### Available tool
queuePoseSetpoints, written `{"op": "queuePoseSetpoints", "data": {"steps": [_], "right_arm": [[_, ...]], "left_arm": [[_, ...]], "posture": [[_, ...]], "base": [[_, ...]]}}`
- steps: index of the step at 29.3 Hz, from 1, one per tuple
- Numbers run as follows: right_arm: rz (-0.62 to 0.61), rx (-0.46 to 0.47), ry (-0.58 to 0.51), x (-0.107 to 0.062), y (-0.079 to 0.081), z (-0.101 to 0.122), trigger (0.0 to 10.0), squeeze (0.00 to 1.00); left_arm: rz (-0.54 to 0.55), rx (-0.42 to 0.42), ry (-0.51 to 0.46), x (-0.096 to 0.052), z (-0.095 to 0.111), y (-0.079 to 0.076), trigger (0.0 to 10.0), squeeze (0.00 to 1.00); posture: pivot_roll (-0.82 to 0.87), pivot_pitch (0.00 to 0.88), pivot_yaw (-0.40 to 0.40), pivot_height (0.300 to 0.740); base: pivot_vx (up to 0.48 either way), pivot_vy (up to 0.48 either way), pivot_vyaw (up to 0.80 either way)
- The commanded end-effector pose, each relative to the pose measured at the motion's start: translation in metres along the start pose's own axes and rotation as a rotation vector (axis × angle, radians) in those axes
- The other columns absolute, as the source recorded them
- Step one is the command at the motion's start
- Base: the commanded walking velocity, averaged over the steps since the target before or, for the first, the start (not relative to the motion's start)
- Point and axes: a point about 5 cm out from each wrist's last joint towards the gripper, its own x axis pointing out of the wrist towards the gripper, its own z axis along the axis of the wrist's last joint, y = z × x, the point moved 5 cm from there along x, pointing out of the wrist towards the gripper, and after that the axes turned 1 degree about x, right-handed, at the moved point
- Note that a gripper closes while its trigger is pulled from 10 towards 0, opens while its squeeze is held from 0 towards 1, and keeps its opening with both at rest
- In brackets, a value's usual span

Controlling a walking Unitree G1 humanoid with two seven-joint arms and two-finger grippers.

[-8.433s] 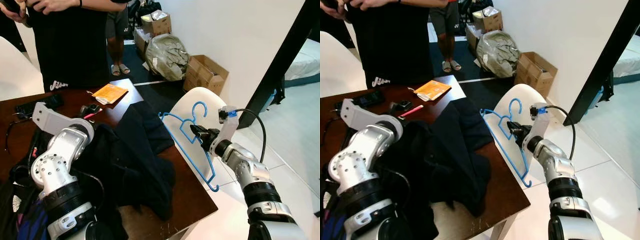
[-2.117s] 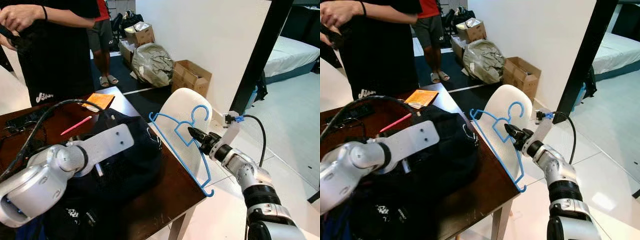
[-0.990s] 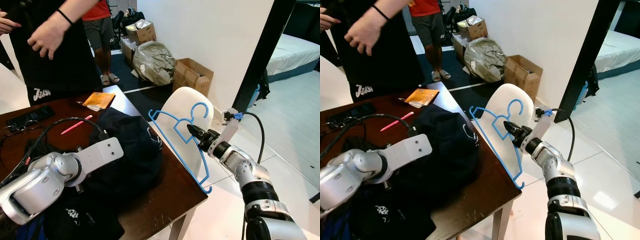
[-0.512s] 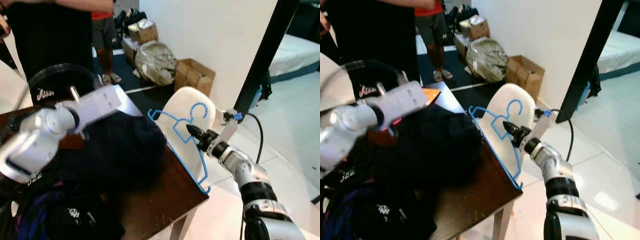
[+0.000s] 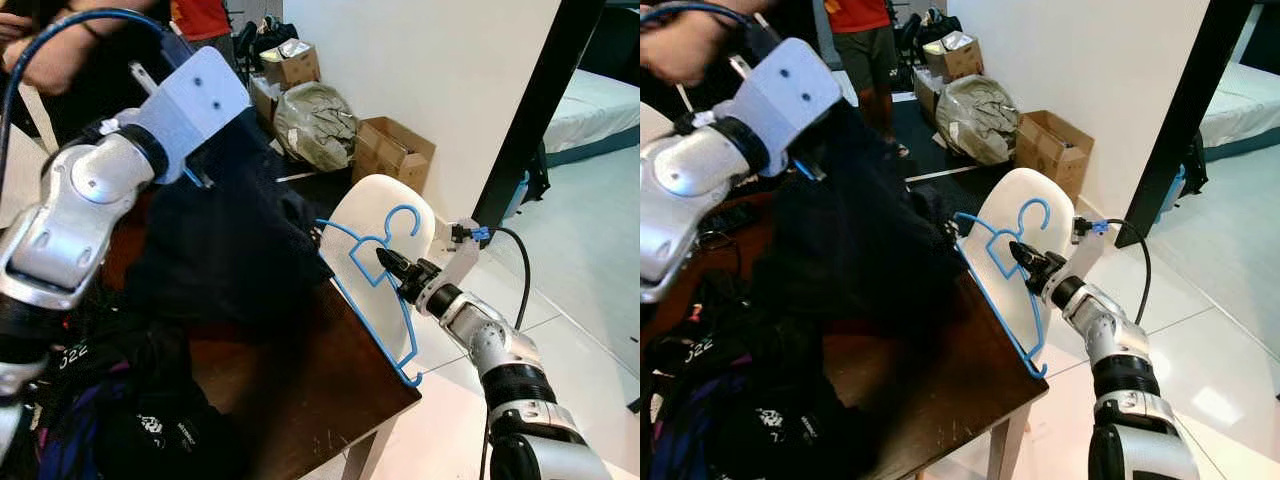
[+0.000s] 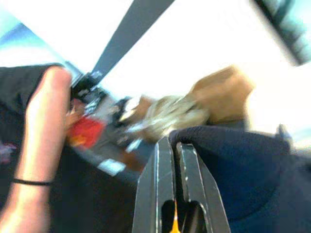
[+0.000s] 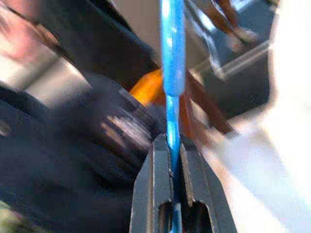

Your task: Hang hanger

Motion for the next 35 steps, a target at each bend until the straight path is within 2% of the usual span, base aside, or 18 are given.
{"op": "queuePoseSetpoints", "data": {"steps": [1,2,3,4,5,8,10,15,19,20,24,25,26,27,31,32,34,35], "right_arm": [[0.093,0.055,-0.158,-0.004,0.014,0.038,10.0,0.00],[0.093,0.055,-0.158,-0.004,0.014,0.038,10.0,0.00],[0.136,0.093,-0.238,-0.010,0.019,0.058,10.0,0.00],[0.136,0.093,-0.238,-0.010,0.019,0.058,10.0,0.00],[0.172,0.099,-0.289,-0.016,0.024,0.073,10.0,0.00],[0.196,0.062,-0.319,-0.021,0.029,0.089,10.0,0.00],[0.196,0.061,-0.319,-0.021,0.029,0.090,10.0,0.00],[0.162,0.037,-0.279,-0.017,0.028,0.078,10.0,0.00],[0.158,0.039,-0.273,-0.017,0.028,0.076,10.0,0.00],[0.138,0.044,-0.258,-0.015,0.028,0.072,10.0,0.00],[0.144,0.055,-0.259,-0.013,0.030,0.073,10.0,0.00],[0.141,0.060,-0.266,-0.011,0.030,0.074,10.0,0.00],[0.141,0.060,-0.266,-0.011,0.030,0.074,10.0,0.00],[0.146,0.055,-0.277,-0.008,0.032,0.079,10.0,0.00],[0.164,0.050,-0.285,-0.008,0.035,0.083,10.0,0.00],[0.161,0.043,-0.300,-0.008,0.035,0.089,10.0,0.00],[0.161,0.043,-0.300,-0.008,0.035,0.089,10.0,0.00],[0.162,0.048,-0.318,-0.011,0.035,0.095,10.0,0.00]], "left_arm": [[-0.074,-0.047,-0.030,-0.002,0.003,-0.019,0.0,0.00],[-0.074,-0.047,-0.030,-0.002,0.003,-0.019,0.0,0.00],[-0.082,-0.059,-0.034,-0.003,0.002,-0.024,0.0,0.00],[-0.082,-0.059,-0.034,-0.003,0.002,-0.024,0.0,0.00],[-0.088,-0.060,-0.042,-0.004,0.001,-0.027,0.0,0.00],[-0.086,-0.045,-0.049,-0.003,-0.001,-0.027,0.0,0.00],[-0.087,-0.038,-0.046,-0.003,-0.002,-0.027,0.0,0.00],[-0.054,0.086,-0.035,-0.004,-0.005,-0.019,0.0,0.00],[-0.046,0.105,-0.039,-0.004,-0.004,-0.016,0.0,0.00],[-0.035,0.117,-0.095,-0.002,0.010,-0.007,0.0,0.00],[-0.033,0.095,-0.155,0.001,0.025,0.000,0.0,0.00],[-0.085,0.076,-0.221,0.005,0.039,-0.003,0.0,0.00],[-0.085,0.076,-0.221,0.005,0.039,-0.003,0.0,0.00],[-0.158,0.044,-0.314,0.009,0.058,-0.006,0.0,0.00],[-0.192,0.009,-0.353,0.009,0.064,-0.005,0.0,0.00],[-0.218,-0.020,-0.365,0.007,0.063,0.000,0.0,0.00],[-0.218,-0.020,-0.365,0.007,0.063,0.000,0.0,0.00],[-0.244,-0.046,-0.397,0.002,0.064,0.007,0.0,0.00]], "posture": [[0.08,0.000,-0.035,0.740],[0.08,0.000,-0.035,0.740],[0.08,0.000,-0.037,0.740],[0.08,0.000,-0.037,0.740],[0.08,0.000,-0.037,0.740],[0.08,0.008,-0.040,0.740],[0.08,0.008,-0.040,0.740],[0.07,0.019,-0.039,0.740],[0.07,0.019,-0.039,0.740],[0.07,0.021,-0.038,0.740],[0.07,0.014,-0.040,0.740],[0.06,0.028,-0.038,0.740],[0.06,0.028,-0.038,0.740],[0.05,0.012,-0.033,0.740],[0.05,0.015,-0.029,0.740],[0.04,0.041,-0.018,0.740],[0.04,0.041,-0.018,0.740],[0.04,0.036,-0.016,0.740]], "base": [[0.000,0.000,0.00],[0.000,0.000,0.00],[0.000,0.000,0.00],[0.000,0.000,0.00],[0.000,0.000,0.00],[0.000,0.000,0.00],[0.000,0.000,0.00],[0.000,0.000,0.00],[0.000,0.000,0.00],[0.000,0.000,-0.80],[0.000,0.000,-0.80],[0.000,0.000,-0.79],[0.000,0.000,-0.79],[0.000,0.000,-0.79],[0.000,0.000,-0.79],[0.000,0.000,-0.79],[0.000,0.000,-0.79],[0.000,0.000,-0.79]]}}
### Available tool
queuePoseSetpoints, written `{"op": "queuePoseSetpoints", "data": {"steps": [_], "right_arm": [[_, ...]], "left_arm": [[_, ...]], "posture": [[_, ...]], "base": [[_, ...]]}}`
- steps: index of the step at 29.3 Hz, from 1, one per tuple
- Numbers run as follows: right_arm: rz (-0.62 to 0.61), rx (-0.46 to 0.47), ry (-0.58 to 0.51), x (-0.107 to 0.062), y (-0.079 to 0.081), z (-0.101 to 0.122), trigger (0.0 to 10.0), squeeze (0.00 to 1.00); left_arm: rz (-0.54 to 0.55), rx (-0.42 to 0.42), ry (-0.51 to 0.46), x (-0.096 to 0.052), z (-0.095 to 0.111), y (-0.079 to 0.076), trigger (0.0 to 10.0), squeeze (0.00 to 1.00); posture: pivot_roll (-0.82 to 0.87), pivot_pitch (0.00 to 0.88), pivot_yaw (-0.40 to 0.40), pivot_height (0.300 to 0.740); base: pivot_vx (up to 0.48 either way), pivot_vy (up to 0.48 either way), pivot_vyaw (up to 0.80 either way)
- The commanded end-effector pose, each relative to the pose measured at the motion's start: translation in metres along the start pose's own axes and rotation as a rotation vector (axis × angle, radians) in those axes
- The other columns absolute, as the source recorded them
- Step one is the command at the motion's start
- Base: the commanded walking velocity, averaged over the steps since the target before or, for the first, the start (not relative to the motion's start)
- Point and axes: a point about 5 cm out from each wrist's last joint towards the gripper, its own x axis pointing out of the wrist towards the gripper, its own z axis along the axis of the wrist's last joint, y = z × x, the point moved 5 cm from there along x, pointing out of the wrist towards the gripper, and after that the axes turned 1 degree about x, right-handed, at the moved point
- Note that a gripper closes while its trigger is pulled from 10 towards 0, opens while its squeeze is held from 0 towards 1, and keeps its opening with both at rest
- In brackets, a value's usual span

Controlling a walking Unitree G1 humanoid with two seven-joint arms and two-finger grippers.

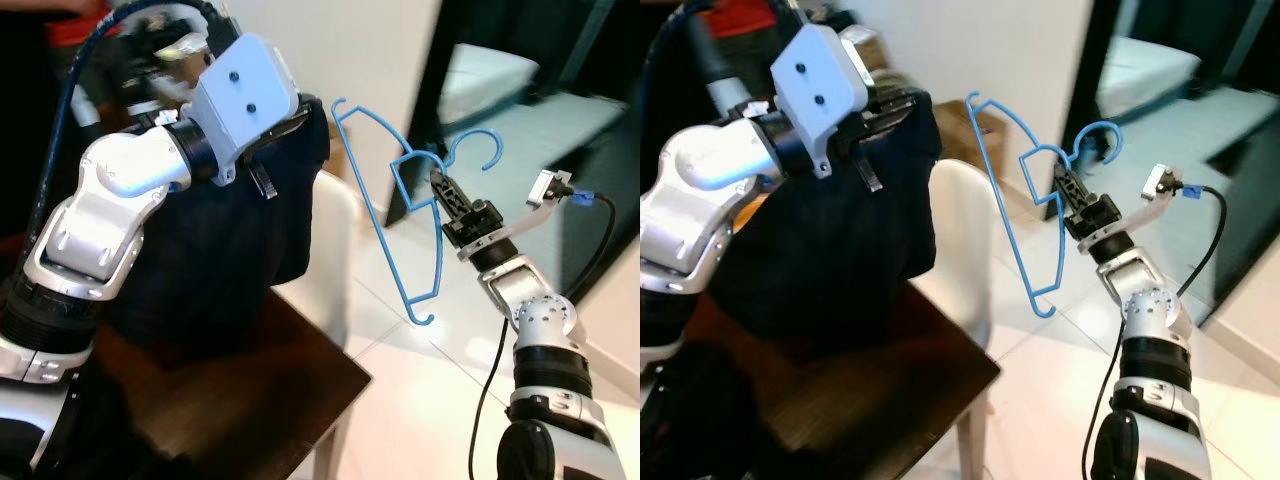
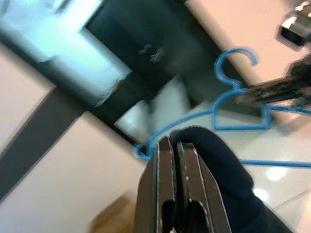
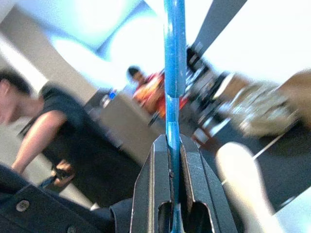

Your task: Hang hanger

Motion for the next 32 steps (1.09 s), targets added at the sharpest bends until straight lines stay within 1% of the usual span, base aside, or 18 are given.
{"op": "queuePoseSetpoints", "data": {"steps": [1,3,4,5,9,10,11,15,16,19,22,23,24,25,27,29,31,32], "right_arm": [[0.011,0.002,-0.022,0.002,0.003,0.004,10.0,0.00],[0.015,0.001,-0.021,-0.002,0.002,0.005,10.0,0.00],[0.014,0.000,-0.003,-0.008,0.001,-0.002,10.0,0.00],[0.014,-0.002,0.020,-0.011,0.002,-0.012,10.0,0.00],[0.016,0.002,0.043,-0.012,0.004,-0.025,10.0,0.00],[0.026,0.009,0.055,-0.010,0.007,-0.031,10.0,0.00],[0.039,0.011,0.069,-0.009,0.011,-0.036,10.0,0.00],[0.053,0.011,0.082,-0.008,0.014,-0.040,10.0,0.00],[0.067,0.009,0.099,-0.009,0.017,-0.044,10.0,0.00],[0.079,0.001,0.123,-0.011,0.018,-0.047,10.0,0.00],[0.074,-0.007,0.129,-0.011,0.016,-0.047,10.0,0.00],[0.074,-0.007,0.129,-0.011,0.016,-0.047,10.0,0.00],[0.073,-0.008,0.128,-0.011,0.016,-0.047,10.0,0.00],[0.073,-0.008,0.128,-0.011,0.016,-0.047,10.0,0.00],[0.071,-0.028,0.139,-0.011,0.015,-0.052,10.0,0.00],[0.071,-0.028,0.139,-0.011,0.015,-0.052,10.0,0.00],[0.084,-0.071,0.156,-0.008,0.018,-0.059,10.0,0.00],[0.084,-0.071,0.156,-0.008,0.018,-0.059,10.0,0.00]], "left_arm": [[0.002,0.009,-0.038,-0.004,0.009,0.008,0.0,0.00],[-0.019,-0.004,-0.048,-0.011,0.009,0.012,0.0,0.00],[-0.015,-0.020,-0.056,-0.017,0.010,0.016,0.0,0.00],[0.000,-0.019,-0.057,-0.020,0.008,0.016,1.8,0.00],[0.025,-0.021,-0.056,-0.022,0.005,0.016,2.2,0.00],[0.033,-0.028,-0.062,-0.023,0.004,0.014,3.8,0.00],[0.028,-0.044,-0.072,-0.024,0.003,0.013,8.7,0.00],[0.023,-0.058,-0.082,-0.026,0.002,0.011,9.2,0.00],[0.020,-0.053,-0.070,-0.031,0.000,0.012,10.0,0.00],[0.121,0.068,0.034,-0.050,-0.009,0.042,10.0,0.00],[0.374,0.298,0.203,-0.084,-0.008,0.102,10.0,0.00],[0.374,0.298,0.203,-0.084,-0.008,0.102,10.0,0.00],[0.439,0.353,0.234,-0.096,-0.004,0.117,10.0,0.00],[0.439,0.353,0.234,-0.096,-0.004,0.117,10.0,0.00],[0.595,0.522,0.365,-0.127,0.003,0.151,10.0,0.00],[0.595,0.522,0.365,-0.127,0.003,0.151,10.0,0.00],[0.700,0.667,0.475,-0.159,0.013,0.172,10.0,0.00],[0.700,0.667,0.475,-0.159,0.013,0.172,10.0,0.00]], "posture": [[0.04,0.036,-0.016,0.740],[0.04,0.039,-0.012,0.740],[0.05,0.000,-0.008,0.740],[0.05,0.000,-0.003,0.740],[0.04,0.000,-0.003,0.740],[0.04,0.000,-0.004,0.740],[0.03,0.000,-0.004,0.740],[0.03,0.000,-0.004,0.740],[0.04,0.000,-0.012,0.740],[0.04,0.000,-0.015,0.740],[0.06,0.000,-0.017,0.740],[0.06,0.000,-0.017,0.740],[0.06,0.000,-0.017,0.740],[0.06,0.000,-0.017,0.740],[0.08,0.000,-0.028,0.740],[0.08,0.000,-0.028,0.740],[0.10,0.000,-0.039,0.740],[0.10,0.000,-0.039,0.740]], "base": [[0.000,0.000,-0.79],[0.000,0.000,-0.79],[0.000,0.000,-0.79],[0.000,0.000,-0.79],[0.000,0.000,-0.79],[0.000,0.000,-0.79],[0.000,0.000,-0.79],[0.000,0.000,-0.79],[0.000,0.000,-0.79],[0.000,0.000,-0.79],[0.000,0.000,-0.79],[0.000,0.000,-0.79],[0.000,0.000,-0.79],[0.000,0.000,-0.79],[0.000,0.000,-0.40],[0.000,0.000,0.00],[0.000,0.000,0.00],[0.000,0.000,0.00]]}}
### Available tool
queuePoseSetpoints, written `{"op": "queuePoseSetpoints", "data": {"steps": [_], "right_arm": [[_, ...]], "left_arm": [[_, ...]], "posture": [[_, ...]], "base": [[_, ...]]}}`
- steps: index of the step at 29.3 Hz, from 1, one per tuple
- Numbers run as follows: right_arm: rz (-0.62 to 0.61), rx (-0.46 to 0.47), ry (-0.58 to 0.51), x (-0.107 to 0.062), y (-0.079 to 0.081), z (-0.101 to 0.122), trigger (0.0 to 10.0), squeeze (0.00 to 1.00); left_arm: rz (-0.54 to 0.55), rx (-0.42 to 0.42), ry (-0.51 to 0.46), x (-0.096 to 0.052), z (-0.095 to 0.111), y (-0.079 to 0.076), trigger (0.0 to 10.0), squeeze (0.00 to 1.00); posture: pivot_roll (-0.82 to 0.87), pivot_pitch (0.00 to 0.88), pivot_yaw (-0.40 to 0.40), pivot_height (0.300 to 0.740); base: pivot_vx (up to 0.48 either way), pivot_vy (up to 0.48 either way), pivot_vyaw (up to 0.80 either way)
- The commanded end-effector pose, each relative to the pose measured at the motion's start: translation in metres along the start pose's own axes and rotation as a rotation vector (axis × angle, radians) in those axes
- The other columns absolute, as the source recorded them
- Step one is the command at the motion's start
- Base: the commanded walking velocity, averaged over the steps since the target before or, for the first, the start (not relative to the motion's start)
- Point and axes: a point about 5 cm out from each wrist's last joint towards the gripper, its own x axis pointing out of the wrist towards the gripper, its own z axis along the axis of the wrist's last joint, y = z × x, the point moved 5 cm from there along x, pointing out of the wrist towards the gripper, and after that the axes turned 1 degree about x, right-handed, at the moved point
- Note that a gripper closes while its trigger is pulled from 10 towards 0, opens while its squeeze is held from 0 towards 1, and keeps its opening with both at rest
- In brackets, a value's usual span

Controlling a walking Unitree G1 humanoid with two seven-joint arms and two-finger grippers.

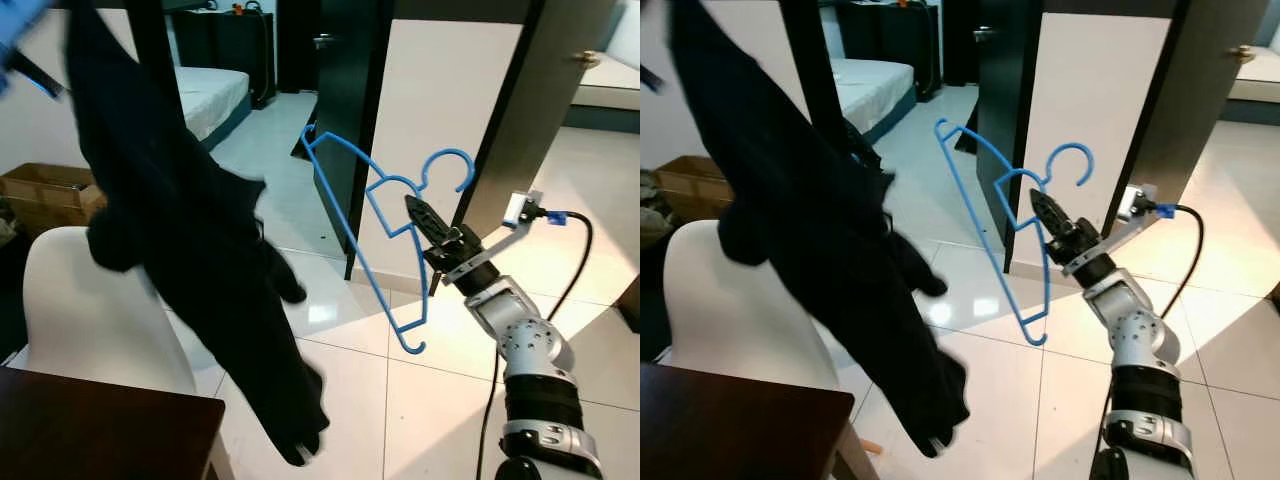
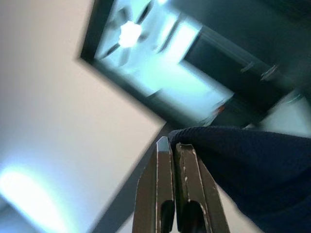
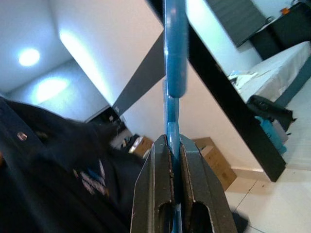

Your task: Hang hanger

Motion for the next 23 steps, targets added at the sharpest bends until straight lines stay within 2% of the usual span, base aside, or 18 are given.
{"op": "queuePoseSetpoints", "data": {"steps": [1,2,3,4,5,6,7,8,10,11,12,14,18,19,20,22,23], "right_arm": [[0.014,-0.014,0.013,0.003,0.003,-0.004,10.0,0.00],[0.023,-0.016,0.012,0.004,0.004,-0.007,10.0,0.00],[0.023,-0.016,0.012,0.004,0.004,-0.007,10.0,0.00],[0.044,-0.022,0.019,0.005,0.008,-0.009,10.0,0.00],[0.044,-0.022,0.019,0.005,0.008,-0.009,10.0,0.00],[0.059,-0.026,0.024,0.006,0.011,-0.011,10.0,0.00],[0.059,-0.026,0.024,0.006,0.011,-0.011,10.0,0.00],[0.068,-0.026,0.029,0.007,0.012,-0.011,10.0,0.00],[0.068,-0.026,0.029,0.007,0.012,-0.011,10.0,0.00],[0.080,-0.028,0.034,0.008,0.014,-0.012,10.0,0.00],[0.080,-0.028,0.034,0.008,0.014,-0.012,10.0,0.00],[0.099,-0.023,0.038,0.010,0.017,-0.013,10.0,0.00],[0.121,-0.022,0.059,0.010,0.019,-0.018,10.0,0.00],[0.127,-0.029,0.082,0.009,0.020,-0.022,10.0,0.00],[0.127,-0.029,0.082,0.009,0.020,-0.022,10.0,0.00],[0.137,-0.045,0.105,0.008,0.020,-0.025,10.0,0.00],[0.137,-0.045,0.105,0.008,0.020,-0.025,10.0,0.00]], "left_arm": [[0.058,0.043,0.005,-0.003,-0.001,0.016,10.0,0.00],[0.085,0.034,-0.010,-0.007,0.002,0.026,10.0,0.00],[0.085,0.034,-0.010,-0.007,0.002,0.026,10.0,0.00],[0.088,-0.018,-0.069,-0.010,0.013,0.030,10.0,0.00],[0.088,-0.018,-0.069,-0.010,0.013,0.030,10.0,0.00],[0.058,-0.093,-0.168,-0.010,0.032,0.029,10.0,0.00],[0.058,-0.093,-0.168,-0.010,0.032,0.029,10.0,0.00],[0.004,-0.189,-0.276,-0.012,0.053,0.025,10.0,0.00],[0.004,-0.189,-0.276,-0.012,0.053,0.025,10.0,0.00],[-0.092,-0.284,-0.370,-0.015,0.071,0.015,10.0,0.00],[-0.092,-0.284,-0.370,-0.015,0.071,0.015,10.0,0.00],[-0.233,-0.366,-0.469,-0.025,0.092,0.001,10.0,0.00],[-0.304,-0.411,-0.468,-0.037,0.092,0.000,10.0,0.00],[-0.358,-0.423,-0.445,-0.042,0.089,-0.008,10.0,0.00],[-0.358,-0.423,-0.445,-0.042,0.089,-0.008,10.0,0.00],[-0.528,-0.447,-0.396,-0.057,0.081,-0.038,10.0,0.00],[-0.528,-0.447,-0.396,-0.057,0.081,-0.038,10.0,0.00]], "posture": [[0.10,0.000,-0.039,0.740],[0.10,0.000,-0.044,0.740],[0.10,0.000,-0.044,0.740],[0.10,0.000,-0.048,0.740],[0.10,0.000,-0.048,0.740],[0.11,0.000,-0.051,0.740],[0.11,0.000,-0.051,0.740],[0.12,0.000,-0.054,0.740],[0.12,0.000,-0.054,0.740],[0.12,0.000,-0.057,0.740],[0.12,0.000,-0.057,0.740],[0.13,0.000,-0.058,0.740],[0.13,0.000,-0.059,0.740],[0.14,0.000,-0.060,0.740],[0.14,0.000,-0.060,0.740],[0.14,0.000,-0.056,0.740],[0.14,0.000,-0.056,0.740]], "base": [[0.000,0.000,0.00],[0.000,0.000,0.00],[0.000,0.000,0.00],[0.000,0.000,0.79],[0.000,0.000,0.79],[0.000,0.000,0.79],[0.000,0.000,0.79],[0.000,0.000,0.79],[0.000,0.000,0.79],[0.000,0.000,0.79],[0.000,0.000,0.79],[0.000,0.000,0.79],[0.000,0.000,0.78],[0.000,0.000,0.78],[0.000,0.000,0.78],[0.000,0.000,0.25],[0.000,0.000,0.00]]}}
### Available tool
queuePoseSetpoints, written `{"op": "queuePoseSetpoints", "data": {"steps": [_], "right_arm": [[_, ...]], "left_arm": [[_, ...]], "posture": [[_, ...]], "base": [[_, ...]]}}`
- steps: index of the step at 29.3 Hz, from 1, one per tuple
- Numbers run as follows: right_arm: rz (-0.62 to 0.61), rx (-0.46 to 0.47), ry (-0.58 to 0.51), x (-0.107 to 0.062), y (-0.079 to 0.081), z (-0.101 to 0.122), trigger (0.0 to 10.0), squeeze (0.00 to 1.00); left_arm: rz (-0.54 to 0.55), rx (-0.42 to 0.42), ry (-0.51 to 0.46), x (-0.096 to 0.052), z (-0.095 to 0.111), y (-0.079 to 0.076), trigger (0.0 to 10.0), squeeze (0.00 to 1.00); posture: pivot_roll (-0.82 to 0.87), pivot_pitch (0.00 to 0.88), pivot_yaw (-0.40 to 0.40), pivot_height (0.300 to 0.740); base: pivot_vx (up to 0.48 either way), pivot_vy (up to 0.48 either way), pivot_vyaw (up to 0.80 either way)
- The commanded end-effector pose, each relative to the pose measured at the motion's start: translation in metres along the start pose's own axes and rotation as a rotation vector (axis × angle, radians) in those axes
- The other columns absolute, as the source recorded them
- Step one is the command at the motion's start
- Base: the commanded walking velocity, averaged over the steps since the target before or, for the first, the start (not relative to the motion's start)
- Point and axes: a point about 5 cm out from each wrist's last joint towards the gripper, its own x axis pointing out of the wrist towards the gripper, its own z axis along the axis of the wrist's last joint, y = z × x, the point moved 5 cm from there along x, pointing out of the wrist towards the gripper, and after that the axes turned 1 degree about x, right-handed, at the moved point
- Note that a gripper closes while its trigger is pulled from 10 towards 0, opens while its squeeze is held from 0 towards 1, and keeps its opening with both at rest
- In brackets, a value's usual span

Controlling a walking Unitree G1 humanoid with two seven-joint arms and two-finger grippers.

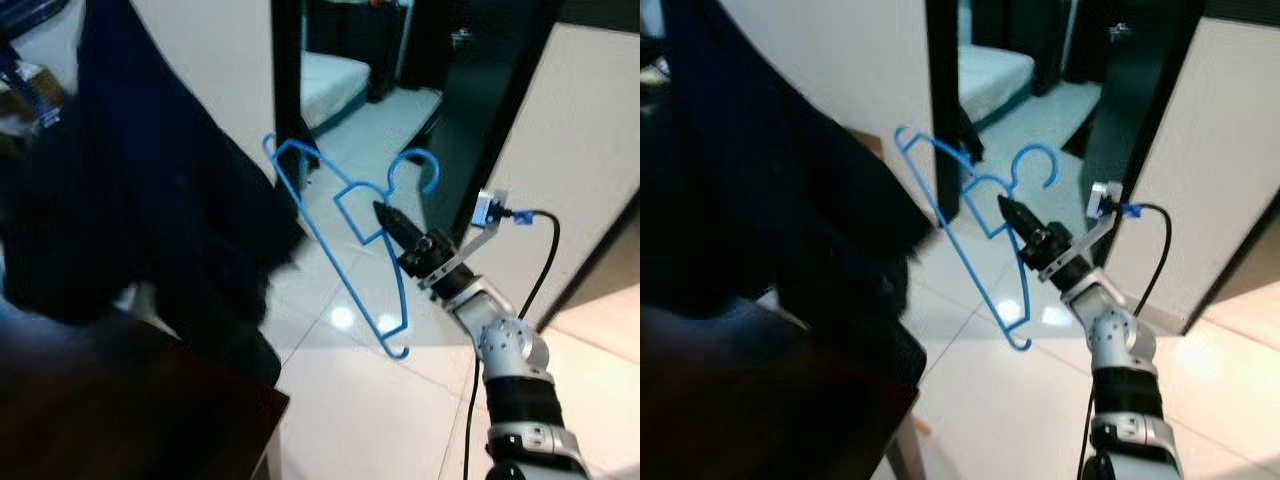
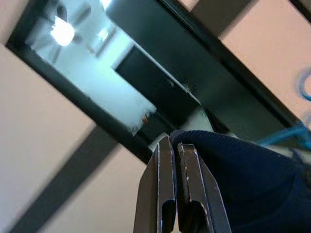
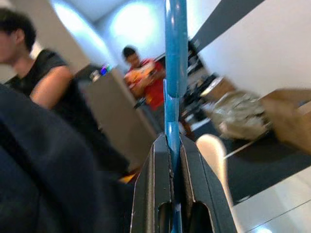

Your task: Hang hanger

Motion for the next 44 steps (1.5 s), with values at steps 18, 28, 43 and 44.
{"op": "queuePoseSetpoints", "data": {"steps": [18,28,43,44], "right_arm": [[0.461,-0.197,0.036,-0.067,0.054,0.094,10.0,0.00],[0.298,-0.364,0.037,-0.021,0.054,0.105,10.0,0.00],[0.156,-0.324,0.032,-0.042,0.032,0.094,10.0,0.00],[0.137,-0.339,0.031,-0.046,0.030,0.099,10.0,0.00]], "left_arm": [[-0.292,-0.118,-0.048,0.009,0.000,-0.045,10.0,0.00],[-0.161,0.022,-0.090,0.059,-0.015,-0.048,10.0,0.00],[-0.145,-0.050,-0.199,0.103,-0.033,-0.071,10.0,0.00],[-0.132,-0.061,-0.175,0.102,-0.039,-0.065,10.0,0.00]], "posture": [[0.11,0.000,-0.036,0.740],[0.09,0.000,-0.032,0.740],[0.05,0.000,0.002,0.740],[0.05,0.000,0.002,0.740]], "base": [[0.000,0.000,0.00],[0.000,0.000,-0.07],[0.000,0.000,-0.72],[0.000,0.000,-0.73]]}}
